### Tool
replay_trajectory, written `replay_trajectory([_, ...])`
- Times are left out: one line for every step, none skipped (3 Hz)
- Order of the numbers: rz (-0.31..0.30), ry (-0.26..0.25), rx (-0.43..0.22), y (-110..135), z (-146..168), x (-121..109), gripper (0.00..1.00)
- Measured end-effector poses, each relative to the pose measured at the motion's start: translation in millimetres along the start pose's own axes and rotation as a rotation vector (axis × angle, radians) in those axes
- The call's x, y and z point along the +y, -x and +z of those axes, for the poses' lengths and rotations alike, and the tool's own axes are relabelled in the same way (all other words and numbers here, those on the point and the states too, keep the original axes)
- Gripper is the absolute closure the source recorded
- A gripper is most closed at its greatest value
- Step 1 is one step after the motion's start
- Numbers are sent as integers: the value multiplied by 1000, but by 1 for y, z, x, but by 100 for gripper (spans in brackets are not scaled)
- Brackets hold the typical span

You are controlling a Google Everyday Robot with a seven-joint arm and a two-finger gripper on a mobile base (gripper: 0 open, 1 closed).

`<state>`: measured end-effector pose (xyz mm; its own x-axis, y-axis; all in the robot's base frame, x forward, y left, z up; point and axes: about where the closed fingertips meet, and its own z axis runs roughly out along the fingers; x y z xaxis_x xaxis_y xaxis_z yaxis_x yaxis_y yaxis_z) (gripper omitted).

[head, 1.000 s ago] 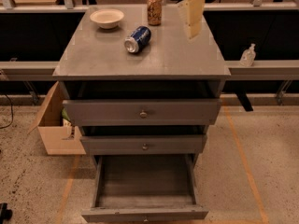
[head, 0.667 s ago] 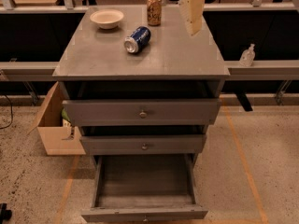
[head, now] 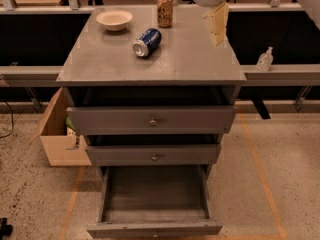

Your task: Place pepsi can into bottom drawer

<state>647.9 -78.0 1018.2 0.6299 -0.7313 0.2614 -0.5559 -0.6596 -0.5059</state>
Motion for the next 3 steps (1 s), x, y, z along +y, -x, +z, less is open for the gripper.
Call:
replay_trajectory([-56, 7, -5, -36, 28, 17, 0])
replay_trajectory([-112, -3, -59, -54, 60, 15, 0])
replay_trajectory([-156, -10, -79, -61, 95, -3, 0])
